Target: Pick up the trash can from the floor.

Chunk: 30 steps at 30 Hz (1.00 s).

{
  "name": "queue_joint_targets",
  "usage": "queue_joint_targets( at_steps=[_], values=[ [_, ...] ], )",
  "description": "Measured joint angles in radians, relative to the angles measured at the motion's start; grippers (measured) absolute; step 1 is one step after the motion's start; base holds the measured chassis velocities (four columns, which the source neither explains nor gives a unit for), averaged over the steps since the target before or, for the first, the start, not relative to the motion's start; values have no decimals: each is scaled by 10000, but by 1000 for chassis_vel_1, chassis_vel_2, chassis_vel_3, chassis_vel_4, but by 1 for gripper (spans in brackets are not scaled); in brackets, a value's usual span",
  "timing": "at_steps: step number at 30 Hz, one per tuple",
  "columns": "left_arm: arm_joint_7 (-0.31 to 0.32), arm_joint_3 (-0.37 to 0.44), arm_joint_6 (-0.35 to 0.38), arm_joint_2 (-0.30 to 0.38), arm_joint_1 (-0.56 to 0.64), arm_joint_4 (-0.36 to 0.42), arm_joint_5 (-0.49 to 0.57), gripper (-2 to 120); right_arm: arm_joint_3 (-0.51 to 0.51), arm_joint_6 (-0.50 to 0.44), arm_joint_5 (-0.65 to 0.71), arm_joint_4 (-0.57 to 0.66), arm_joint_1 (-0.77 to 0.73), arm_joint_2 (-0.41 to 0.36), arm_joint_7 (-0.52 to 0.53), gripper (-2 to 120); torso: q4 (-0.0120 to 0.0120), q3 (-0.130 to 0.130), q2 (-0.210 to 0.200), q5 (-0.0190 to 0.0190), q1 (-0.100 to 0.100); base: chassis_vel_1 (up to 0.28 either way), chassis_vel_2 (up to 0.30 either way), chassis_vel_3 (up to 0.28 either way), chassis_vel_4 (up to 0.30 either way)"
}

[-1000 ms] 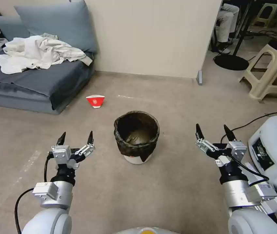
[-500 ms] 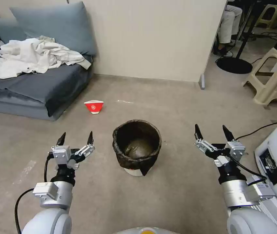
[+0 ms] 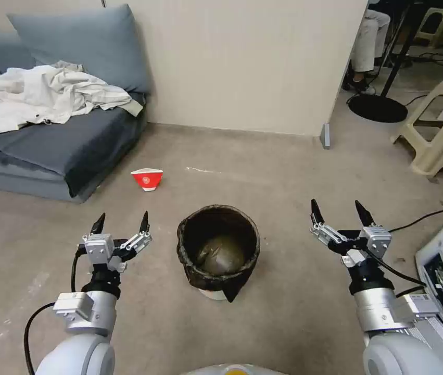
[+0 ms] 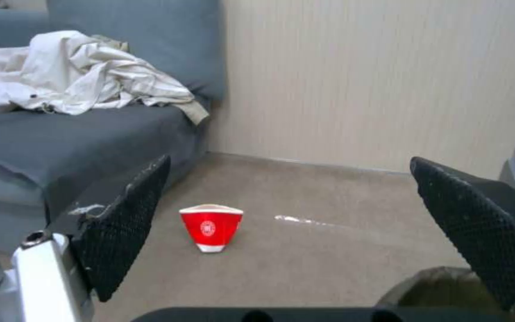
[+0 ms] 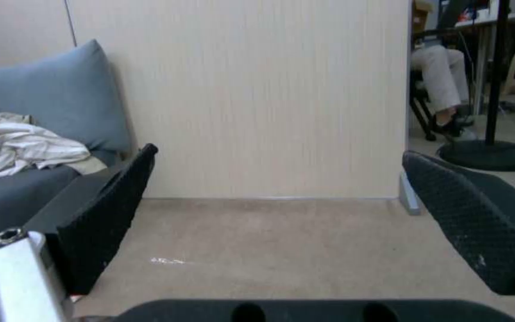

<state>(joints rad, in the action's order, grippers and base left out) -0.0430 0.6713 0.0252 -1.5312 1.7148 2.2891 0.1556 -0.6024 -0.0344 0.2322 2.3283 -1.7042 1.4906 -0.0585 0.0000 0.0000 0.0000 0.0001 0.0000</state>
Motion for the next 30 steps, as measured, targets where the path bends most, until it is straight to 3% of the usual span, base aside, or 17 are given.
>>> queue_joint_targets(
  at_steps=[8,12,14,16,18,19,22,28,30],
  values=[
    [4,-79,78,251,-190,-251,191,100,118,-306,-20,-211,121,-6,80,100,0,0,0,-1,-1,-33,32,28,-32],
    [56,-286,737,585,-240,-189,1094,100,169,-327,-33,-233,121,44,81,100,0,0,0,-2,-2,0,0,0,0],
    [264,-467,1630,938,-286,24,1913,100,196,-333,-37,-244,127,91,81,100,0,0,0,0,-2,0,0,0,0],
    [401,-543,2009,1105,-331,94,2217,100,203,-337,-39,-254,136,101,81,100,-1,-1,0,-1,-1,0,0,0,0],
    [793,-706,3016,1528,-500,305,3155,100,209,-342,-40,-288,175,118,81,100,-2,0,0,-1,-2,0,0,0,0],
    [793,-706,3016,1528,-500,305,3155,100,209,-342,-40,-288,175,118,81,100,-2,0,0,-1,-2,0,0,0,0],
    [1639,-985,4472,2167,-854,453,4476,100,218,-343,-42,-296,209,133,81,100,-1,0,0,-2,-1,0,0,0,0],
    [2608,-1339,5726,2779,-1400,273,5566,100,221,-342,-45,-296,190,135,81,100,-1,0,0,-2,-2,0,0,0,0],
    [3330,-1453,6560,3021,-1708,198,6500,100,210,-342,-47,-280,166,138,81,100,-1,0,-1,-2,-2,0,0,0,0]
  ],
)
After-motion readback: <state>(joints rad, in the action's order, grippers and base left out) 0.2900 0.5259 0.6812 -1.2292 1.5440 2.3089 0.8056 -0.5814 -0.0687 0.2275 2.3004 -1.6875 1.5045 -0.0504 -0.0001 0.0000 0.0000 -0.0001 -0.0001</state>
